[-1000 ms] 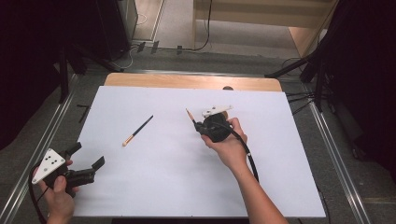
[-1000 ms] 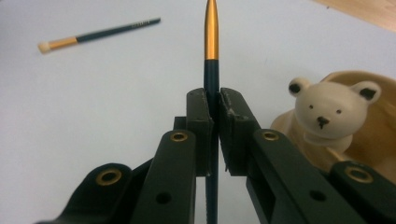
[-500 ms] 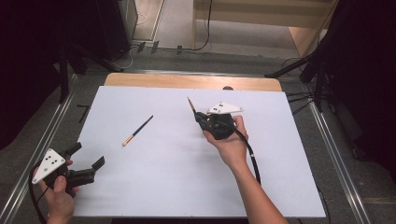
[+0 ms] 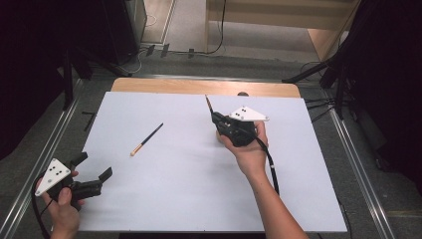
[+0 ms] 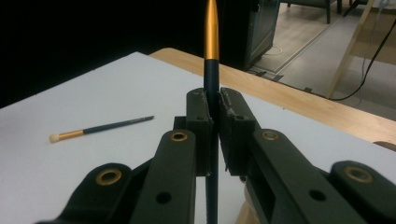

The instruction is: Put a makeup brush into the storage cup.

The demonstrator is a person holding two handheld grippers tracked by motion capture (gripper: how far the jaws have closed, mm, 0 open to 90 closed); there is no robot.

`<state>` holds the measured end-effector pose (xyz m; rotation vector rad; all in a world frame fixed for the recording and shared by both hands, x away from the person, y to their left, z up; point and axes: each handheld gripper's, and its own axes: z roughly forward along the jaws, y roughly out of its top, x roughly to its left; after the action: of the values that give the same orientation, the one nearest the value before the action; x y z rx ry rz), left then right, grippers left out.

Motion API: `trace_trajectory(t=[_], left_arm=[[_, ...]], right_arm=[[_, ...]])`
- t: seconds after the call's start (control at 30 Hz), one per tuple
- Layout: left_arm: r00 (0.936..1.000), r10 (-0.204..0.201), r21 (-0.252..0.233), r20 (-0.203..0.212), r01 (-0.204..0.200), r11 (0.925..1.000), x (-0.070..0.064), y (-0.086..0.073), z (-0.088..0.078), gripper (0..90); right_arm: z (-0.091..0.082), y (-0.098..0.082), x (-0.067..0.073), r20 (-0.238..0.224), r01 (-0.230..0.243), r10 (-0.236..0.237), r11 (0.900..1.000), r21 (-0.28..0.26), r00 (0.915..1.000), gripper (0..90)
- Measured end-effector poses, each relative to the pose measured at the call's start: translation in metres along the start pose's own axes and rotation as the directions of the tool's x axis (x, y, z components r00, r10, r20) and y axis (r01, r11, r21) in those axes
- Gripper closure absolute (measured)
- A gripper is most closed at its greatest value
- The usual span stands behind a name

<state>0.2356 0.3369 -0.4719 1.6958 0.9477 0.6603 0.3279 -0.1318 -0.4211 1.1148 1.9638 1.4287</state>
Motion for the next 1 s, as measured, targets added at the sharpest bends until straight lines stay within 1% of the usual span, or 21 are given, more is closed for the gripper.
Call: trace_trajectory(t=[0.03, 0.13, 0.17, 0.27, 0.5, 0.7, 0.77, 0.8, 0.83, 0.93, 1.0], left_arm=[[1.0000, 0.000, 0.000, 0.000, 0.000, 1.0000, 0.000, 0.000, 0.000, 1.8], [1.0000, 0.000, 0.000, -0.001, 0.000, 1.0000, 0.000, 0.000, 0.000, 1.8], [1.0000, 0.000, 0.000, -0.001, 0.000, 1.0000, 0.000, 0.000, 0.000, 1.8], [1.0000, 0.000, -0.002, -0.002, 0.000, 1.0000, 0.000, 0.000, 0.000, 1.8], [1.0000, 0.002, -0.002, 0.001, -0.002, 1.0000, 0.000, 0.000, 0.001, 1.8], [1.0000, 0.001, -0.002, 0.001, -0.001, 1.0000, 0.000, 0.000, 0.001, 1.8], [1.0000, 0.003, -0.002, 0.003, -0.003, 1.0000, 0.000, 0.000, 0.001, 1.9], [1.0000, 0.003, -0.002, 0.003, -0.003, 1.0000, 0.000, 0.000, 0.001, 1.8], [0.9999, 0.009, -0.001, 0.005, -0.009, 1.0000, -0.001, 0.000, 0.001, 1.8], [0.9999, 0.008, 0.000, 0.007, -0.008, 1.0000, -0.001, -0.001, 0.001, 1.9], [0.9999, 0.009, 0.003, 0.007, -0.009, 1.0000, -0.002, -0.001, 0.001, 1.8]], right_arm=[[-0.001, 0.000, -0.001, 0.007, -0.006, 0.006, 1.000, -0.009, 1.0000, 84.6], [-0.004, 0.002, -0.005, 0.007, -0.025, 0.025, 0.999, -0.038, 0.9997, 84.6], [-0.005, 0.002, -0.006, 0.013, -0.025, 0.025, 0.999, -0.046, 0.9996, 84.6], [-0.007, 0.003, -0.009, 0.005, -0.046, 0.046, 0.996, -0.073, 0.9989, 84.6], [-0.013, 0.006, -0.016, 0.026, -0.047, 0.051, 0.990, -0.135, 0.9984, 84.6], [-0.017, 0.008, -0.024, 0.050, -0.041, 0.050, 0.985, -0.169, 0.9975, 84.6], [-0.018, 0.008, -0.027, 0.051, -0.037, 0.047, 0.982, -0.187, 0.9976, 84.6], [-0.018, 0.008, -0.027, 0.051, -0.037, 0.047, 0.982, -0.187, 0.9976, 84.6], [-0.019, 0.008, -0.031, 0.058, -0.043, 0.056, 0.979, -0.200, 0.9967, 84.6], [-0.020, 0.008, -0.035, 0.069, -0.055, 0.071, 0.977, -0.208, 0.9951, 84.6], [-0.020, 0.007, -0.038, 0.082, -0.054, 0.074, 0.975, -0.217, 0.9939, 84.6]])
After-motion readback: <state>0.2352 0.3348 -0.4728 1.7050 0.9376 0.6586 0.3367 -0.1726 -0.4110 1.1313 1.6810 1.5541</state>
